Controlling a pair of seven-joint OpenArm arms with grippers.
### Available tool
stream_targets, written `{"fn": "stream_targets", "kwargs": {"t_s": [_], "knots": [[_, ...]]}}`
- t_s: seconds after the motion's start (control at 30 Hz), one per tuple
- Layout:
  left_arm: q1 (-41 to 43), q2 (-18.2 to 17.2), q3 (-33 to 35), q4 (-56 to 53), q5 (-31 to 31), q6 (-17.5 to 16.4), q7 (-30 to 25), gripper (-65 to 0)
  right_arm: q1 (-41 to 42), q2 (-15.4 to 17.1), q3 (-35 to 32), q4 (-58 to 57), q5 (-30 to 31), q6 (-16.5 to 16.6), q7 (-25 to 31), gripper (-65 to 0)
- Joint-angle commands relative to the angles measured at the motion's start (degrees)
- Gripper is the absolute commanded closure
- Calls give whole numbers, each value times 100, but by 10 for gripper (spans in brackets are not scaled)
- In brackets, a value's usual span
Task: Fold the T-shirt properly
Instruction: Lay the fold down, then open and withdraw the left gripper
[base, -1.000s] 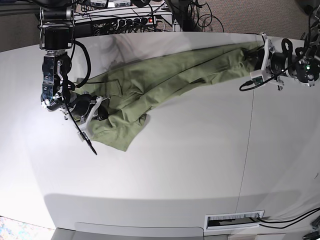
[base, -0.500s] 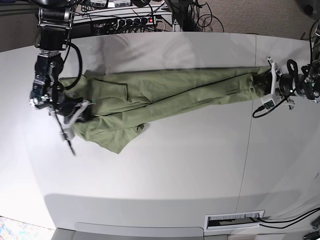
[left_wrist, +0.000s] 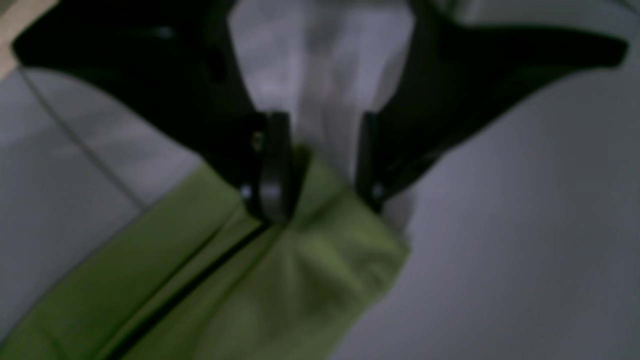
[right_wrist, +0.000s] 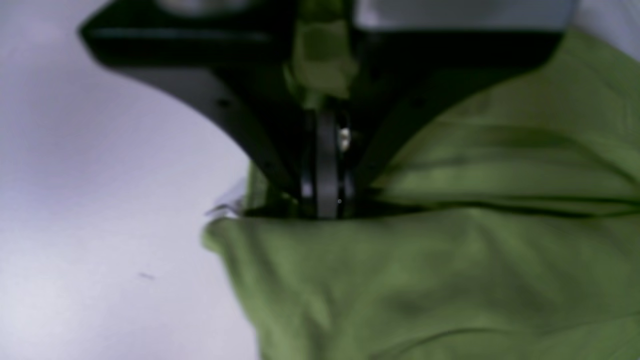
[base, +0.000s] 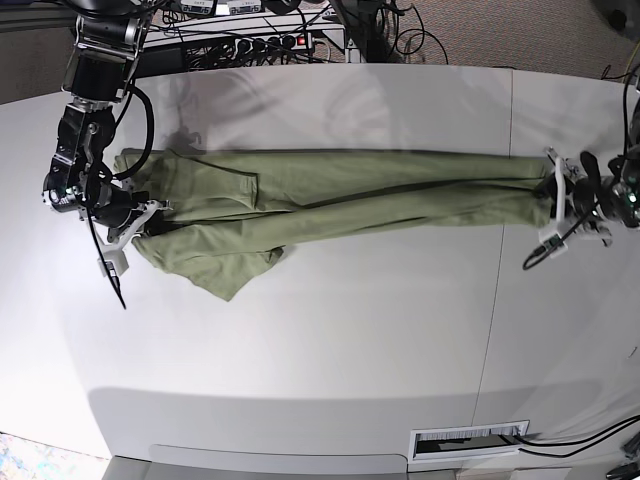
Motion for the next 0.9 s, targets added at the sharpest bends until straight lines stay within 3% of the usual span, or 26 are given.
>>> {"fn": "stream_targets", "kwargs": {"t_s": [0.0,0.17,0.37,0.43,0.53,0.7,0.87], "knots": [[-151,-179,-66,50,11,35,-20,-285,63,149,26,42,-203,-70,-136,0],[-195,-350,-66,50,26,227,42,-289,66,286,28,61,-122,-70,-131,0],[-192,-586,-271,50,35,638,208,-288,63,417,26,83,592,-46,-155,0],[-197,-623,-431,50,-518,597,404,-288,61,448,26,168,866,-11,-155,0],[-195,-612,-780,50,-1495,197,706,-288,63,439,13,527,1115,170,-164,0],[-192,-614,-1366,50,-2957,-304,1257,-288,63,439,11,1478,1172,199,-205,0],[-144,-546,-1473,15,-3556,-304,1556,-288,63,262,-144,1731,1180,197,-208,0]]}}
